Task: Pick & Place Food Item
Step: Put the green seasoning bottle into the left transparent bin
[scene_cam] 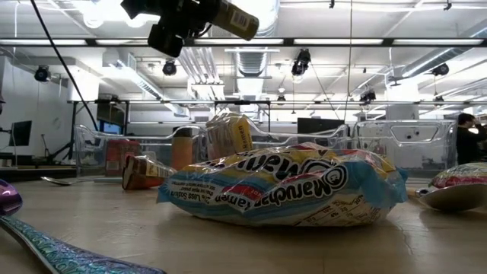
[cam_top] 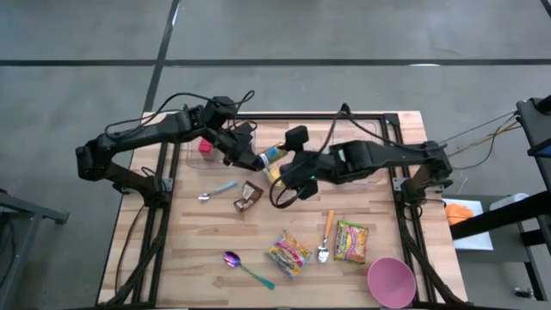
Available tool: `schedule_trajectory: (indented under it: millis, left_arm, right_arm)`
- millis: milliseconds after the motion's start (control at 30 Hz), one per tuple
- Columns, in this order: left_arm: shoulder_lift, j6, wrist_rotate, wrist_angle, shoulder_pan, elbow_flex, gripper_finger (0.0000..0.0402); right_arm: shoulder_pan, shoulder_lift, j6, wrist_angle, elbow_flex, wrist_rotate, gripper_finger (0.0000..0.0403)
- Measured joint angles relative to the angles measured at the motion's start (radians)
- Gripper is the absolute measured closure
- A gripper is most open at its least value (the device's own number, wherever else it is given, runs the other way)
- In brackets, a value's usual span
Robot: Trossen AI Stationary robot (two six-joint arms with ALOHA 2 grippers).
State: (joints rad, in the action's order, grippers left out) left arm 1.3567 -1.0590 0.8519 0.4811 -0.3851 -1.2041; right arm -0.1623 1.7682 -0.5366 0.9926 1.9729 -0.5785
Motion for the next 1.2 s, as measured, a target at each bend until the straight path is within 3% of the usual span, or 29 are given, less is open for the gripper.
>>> schedule_trajectory:
  millis: [267,1200]
  left_arm:
    - [0.001,0.001,0.039,-0.019,0.000,0.000,0.0197]
    - [0.001,-0.005,0.118,-0.048,0.006,-0.002,0.0197]
  right_arm:
    - [0.001,0.048,0.006,0.019,0.039,0.002,0.0076]
    - [0.034,0.050,-0.096,-0.137,-0.082,-0.111,0.0085]
